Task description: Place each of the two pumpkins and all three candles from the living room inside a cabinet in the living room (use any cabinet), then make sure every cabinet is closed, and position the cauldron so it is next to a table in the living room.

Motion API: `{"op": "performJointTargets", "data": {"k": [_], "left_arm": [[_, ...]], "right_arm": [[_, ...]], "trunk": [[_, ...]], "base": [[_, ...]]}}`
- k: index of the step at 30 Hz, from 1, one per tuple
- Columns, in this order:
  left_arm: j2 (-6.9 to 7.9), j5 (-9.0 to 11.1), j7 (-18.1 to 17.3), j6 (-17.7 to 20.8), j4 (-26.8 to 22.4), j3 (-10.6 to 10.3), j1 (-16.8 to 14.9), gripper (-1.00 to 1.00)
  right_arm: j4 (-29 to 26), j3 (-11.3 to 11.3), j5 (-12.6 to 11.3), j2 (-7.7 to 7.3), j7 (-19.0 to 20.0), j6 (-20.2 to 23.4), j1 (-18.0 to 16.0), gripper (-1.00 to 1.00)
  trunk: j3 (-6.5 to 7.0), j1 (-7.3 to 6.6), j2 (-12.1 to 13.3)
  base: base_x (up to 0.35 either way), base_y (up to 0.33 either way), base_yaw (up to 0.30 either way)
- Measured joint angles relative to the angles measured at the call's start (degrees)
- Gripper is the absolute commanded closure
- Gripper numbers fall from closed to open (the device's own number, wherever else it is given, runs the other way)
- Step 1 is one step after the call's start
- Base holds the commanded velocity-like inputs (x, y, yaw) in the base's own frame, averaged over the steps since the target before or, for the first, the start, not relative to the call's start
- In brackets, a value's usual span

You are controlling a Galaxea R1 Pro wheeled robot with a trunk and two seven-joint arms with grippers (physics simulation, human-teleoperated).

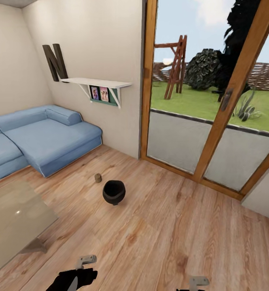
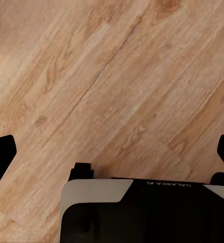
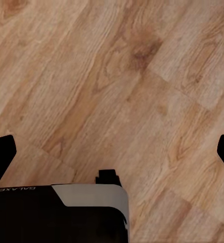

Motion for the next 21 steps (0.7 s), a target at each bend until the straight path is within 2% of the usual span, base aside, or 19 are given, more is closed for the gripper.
{"op": "performJointTargets", "data": {"k": [15, 21], "left_arm": [[0.0, 0.1, 0.0, 0.0, 0.0, 0.0, 0.0, -1.0], [0.0, 0.1, 0.0, 0.0, 0.0, 0.0, 0.0, -1.0]], "right_arm": [[0.0, 0.0, 0.0, 0.02, 0.0, 0.0, 0.0, -1.0], [0.0, 0.0, 0.0, 0.03, 0.0, 0.0, 0.0, -1.0]], "trunk": [[0.0, 0.0, 0.0], [0.0, 0.0, 0.0]], "base": [[0.328, -0.152, 0.006], [0.32, -0.043, 0.085]]}}
